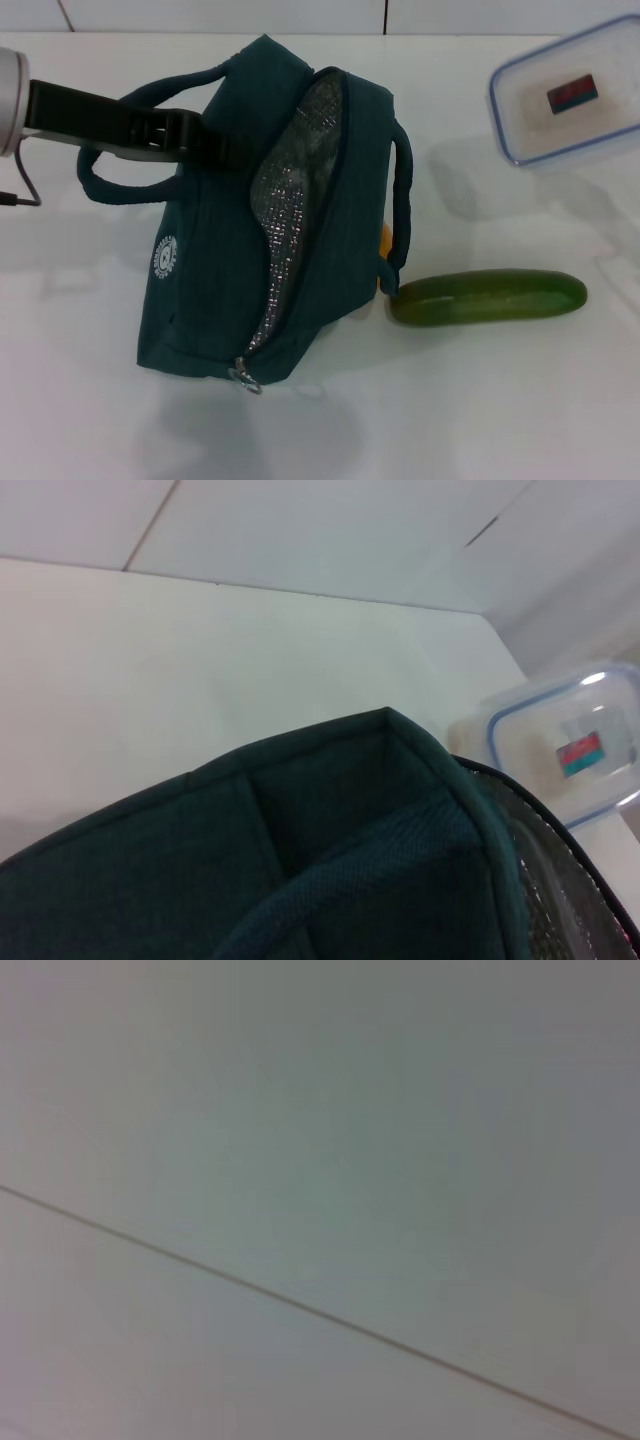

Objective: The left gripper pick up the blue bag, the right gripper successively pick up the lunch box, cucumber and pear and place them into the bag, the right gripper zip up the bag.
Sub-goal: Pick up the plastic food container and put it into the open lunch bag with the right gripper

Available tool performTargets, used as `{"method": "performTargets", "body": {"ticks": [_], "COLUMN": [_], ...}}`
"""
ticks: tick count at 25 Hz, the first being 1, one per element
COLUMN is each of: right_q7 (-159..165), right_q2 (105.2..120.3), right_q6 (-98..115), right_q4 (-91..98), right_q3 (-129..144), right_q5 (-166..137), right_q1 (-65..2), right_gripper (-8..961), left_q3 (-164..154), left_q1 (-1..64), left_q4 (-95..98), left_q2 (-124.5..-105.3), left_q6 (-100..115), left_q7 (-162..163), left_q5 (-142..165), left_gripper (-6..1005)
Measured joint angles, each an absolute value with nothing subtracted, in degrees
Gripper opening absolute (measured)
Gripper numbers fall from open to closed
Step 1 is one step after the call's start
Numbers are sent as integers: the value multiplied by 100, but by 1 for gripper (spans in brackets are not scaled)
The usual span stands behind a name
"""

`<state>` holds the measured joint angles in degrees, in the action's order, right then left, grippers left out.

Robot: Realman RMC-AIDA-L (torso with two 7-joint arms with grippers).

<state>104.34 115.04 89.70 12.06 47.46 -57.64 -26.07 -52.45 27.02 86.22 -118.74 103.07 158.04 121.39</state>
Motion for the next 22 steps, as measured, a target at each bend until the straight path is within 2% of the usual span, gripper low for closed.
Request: {"method": "performTargets", "body": {"ticks": [12,22], "right_q7": [10626,10725], "right_q2": [11531,11612], "right_q6": [9655,10163], "right_q4": [1195,1043], "right_q3": [4755,4813], "right_q5": [-5612,-5589], "right_q1": [-3065,-3882], "right_gripper": [95,94], "left_q3": [-5264,-5307], "left_q1": [2659,2692], "left_q4": [8559,8516], "left_q2": [-11909,-11913], "left_q6": [10351,10329], "left_q7": [15754,15727], "left_q5": [12001,12078], "left_gripper": [43,43]}}
